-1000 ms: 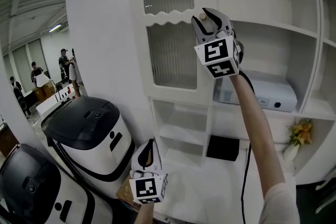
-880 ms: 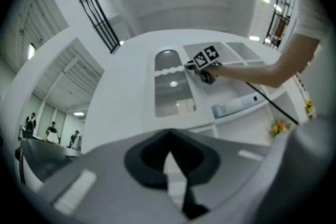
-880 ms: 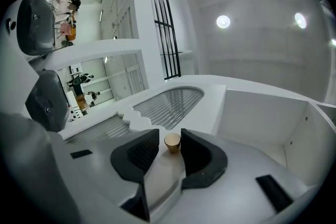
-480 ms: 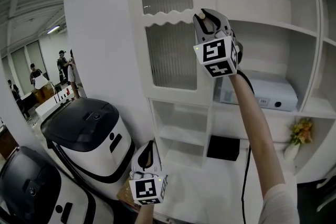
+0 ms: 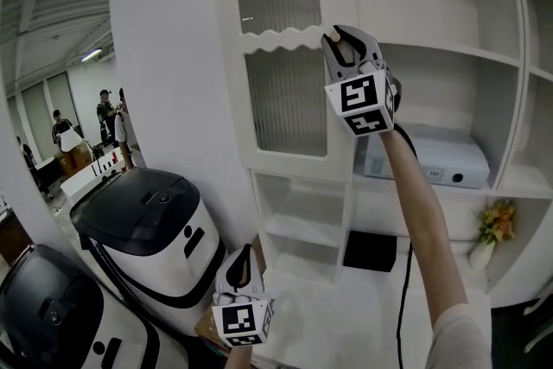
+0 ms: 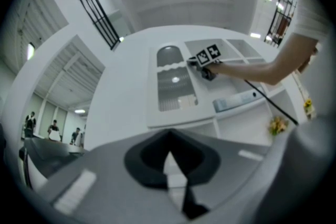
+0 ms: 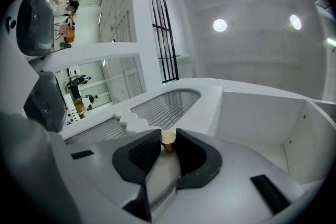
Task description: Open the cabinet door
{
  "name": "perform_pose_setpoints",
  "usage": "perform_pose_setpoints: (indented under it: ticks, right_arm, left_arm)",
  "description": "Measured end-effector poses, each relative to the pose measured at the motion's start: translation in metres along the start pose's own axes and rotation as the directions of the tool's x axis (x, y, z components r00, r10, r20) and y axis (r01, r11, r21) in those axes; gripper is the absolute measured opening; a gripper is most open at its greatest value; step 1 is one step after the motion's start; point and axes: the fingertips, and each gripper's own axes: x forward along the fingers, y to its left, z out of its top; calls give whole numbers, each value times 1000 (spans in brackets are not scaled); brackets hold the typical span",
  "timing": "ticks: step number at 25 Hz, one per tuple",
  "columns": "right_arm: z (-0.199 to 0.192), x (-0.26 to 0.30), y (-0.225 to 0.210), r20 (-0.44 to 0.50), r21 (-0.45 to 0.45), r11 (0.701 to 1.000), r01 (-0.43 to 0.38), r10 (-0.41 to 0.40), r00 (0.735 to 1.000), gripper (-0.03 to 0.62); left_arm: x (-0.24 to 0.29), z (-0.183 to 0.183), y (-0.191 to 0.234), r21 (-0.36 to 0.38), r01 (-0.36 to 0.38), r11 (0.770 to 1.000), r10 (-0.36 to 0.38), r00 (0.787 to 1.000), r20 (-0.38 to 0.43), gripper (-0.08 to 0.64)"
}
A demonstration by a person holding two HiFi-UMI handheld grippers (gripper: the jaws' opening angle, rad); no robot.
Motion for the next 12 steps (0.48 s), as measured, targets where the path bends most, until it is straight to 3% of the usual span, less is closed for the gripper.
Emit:
perform_pose_setpoints:
  ticks: [12]
  right_arm:
    - [39, -23, 13, 53, -132, 991, -39, 46, 998, 81]
  left_arm:
    - [-10, -2, -5, 6, 14, 1000, -14, 1000, -17, 5]
